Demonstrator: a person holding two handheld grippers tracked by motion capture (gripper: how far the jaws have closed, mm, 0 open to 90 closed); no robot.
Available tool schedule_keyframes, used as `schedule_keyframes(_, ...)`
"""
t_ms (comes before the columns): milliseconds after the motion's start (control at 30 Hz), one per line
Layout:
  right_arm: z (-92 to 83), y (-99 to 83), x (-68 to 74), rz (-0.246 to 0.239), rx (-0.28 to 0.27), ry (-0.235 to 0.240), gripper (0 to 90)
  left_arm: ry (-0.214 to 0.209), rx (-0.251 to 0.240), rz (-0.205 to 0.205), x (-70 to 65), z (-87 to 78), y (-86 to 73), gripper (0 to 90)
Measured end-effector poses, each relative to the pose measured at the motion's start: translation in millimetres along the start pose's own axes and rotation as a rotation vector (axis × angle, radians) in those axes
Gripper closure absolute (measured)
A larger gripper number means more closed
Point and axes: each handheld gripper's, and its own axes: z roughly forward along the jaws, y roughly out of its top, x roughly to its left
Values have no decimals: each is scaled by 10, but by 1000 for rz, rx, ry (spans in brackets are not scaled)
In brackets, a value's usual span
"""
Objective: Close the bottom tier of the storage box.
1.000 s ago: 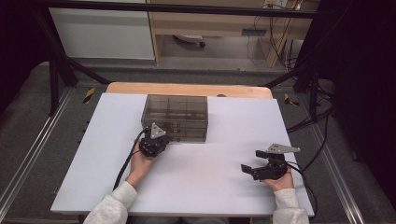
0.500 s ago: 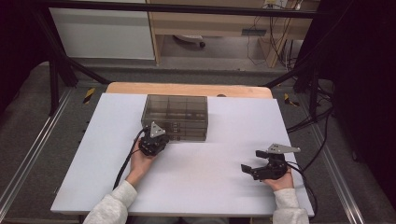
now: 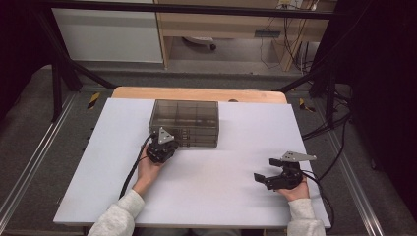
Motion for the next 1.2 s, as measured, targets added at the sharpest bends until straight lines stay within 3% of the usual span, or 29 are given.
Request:
schedule_keyframes(933,0,-1,-3,-2,1,0,3,14,-1,8,15,44,3,895)
schedule_keyframes(1200,-3,-2,-3,0,0,0,2,5,2,7,12,-49,15,895)
